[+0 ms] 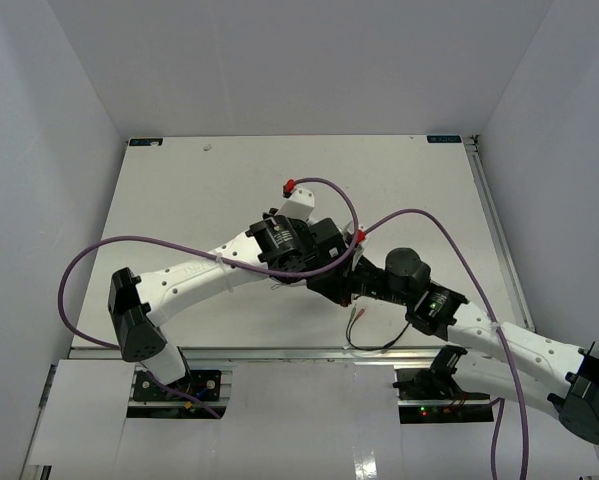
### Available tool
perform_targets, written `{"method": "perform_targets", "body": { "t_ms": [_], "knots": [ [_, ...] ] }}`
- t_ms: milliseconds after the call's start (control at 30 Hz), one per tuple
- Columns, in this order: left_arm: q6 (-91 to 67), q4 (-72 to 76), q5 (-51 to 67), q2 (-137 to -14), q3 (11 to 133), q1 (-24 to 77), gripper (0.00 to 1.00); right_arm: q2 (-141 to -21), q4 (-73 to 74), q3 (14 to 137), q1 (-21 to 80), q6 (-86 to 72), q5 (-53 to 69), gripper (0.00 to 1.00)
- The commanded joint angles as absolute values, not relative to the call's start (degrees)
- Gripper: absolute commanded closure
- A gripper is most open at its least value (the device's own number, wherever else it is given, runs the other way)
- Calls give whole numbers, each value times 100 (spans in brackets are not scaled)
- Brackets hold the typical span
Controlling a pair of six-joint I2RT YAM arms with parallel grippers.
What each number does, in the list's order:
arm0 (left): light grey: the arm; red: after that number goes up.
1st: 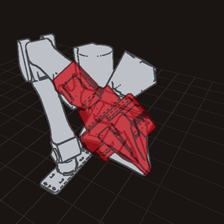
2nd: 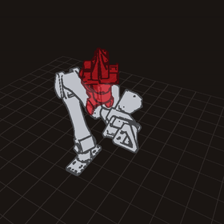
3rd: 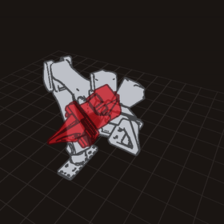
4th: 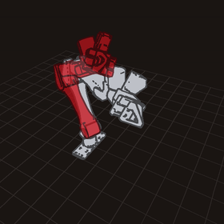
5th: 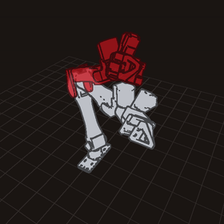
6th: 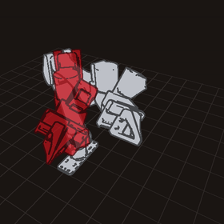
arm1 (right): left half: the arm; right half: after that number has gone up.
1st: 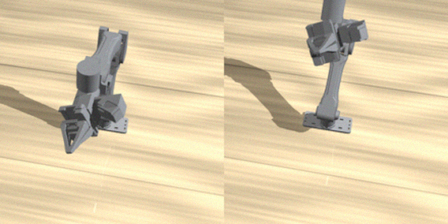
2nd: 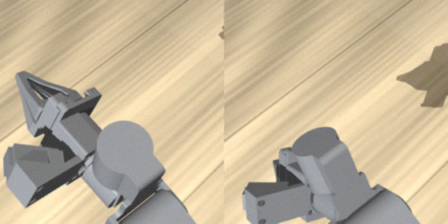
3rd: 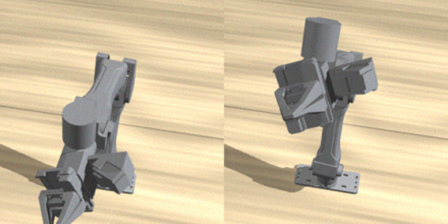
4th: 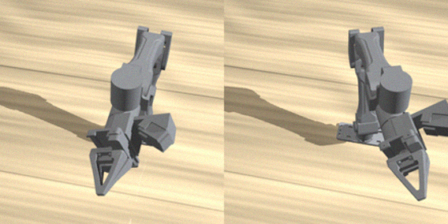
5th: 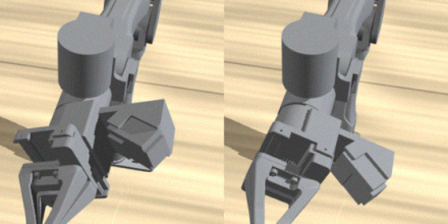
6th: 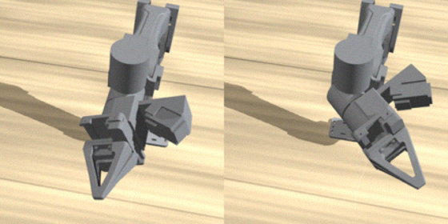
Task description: Wrap the headphones
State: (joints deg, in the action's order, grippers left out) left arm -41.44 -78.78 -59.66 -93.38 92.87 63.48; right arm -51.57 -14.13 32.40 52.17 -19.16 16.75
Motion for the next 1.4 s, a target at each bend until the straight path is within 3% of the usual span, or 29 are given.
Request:
{"method": "perform_targets", "body": {
  "t_ms": [0, 533, 1033, 1367],
  "knots": [
    [-4646, -7521, -5950, -8842, 9656, 6231, 100, -4983, -2115, 3027, 5712, -1740, 994, 87],
    [-4079, -6140, -4968, -7745, 9547, 6223, 100, -5262, -2643, 2599, 7006, -1190, -1749, 87],
    [-4108, -6191, -4819, -7435, 9616, 6223, 100, -5758, -4678, 1649, 7058, -897, -1890, 83],
    [-4257, -5829, -5149, -7032, 9369, 6223, 100, -5722, -4982, 1382, 7084, -966, -2001, 79]
  ]
}}
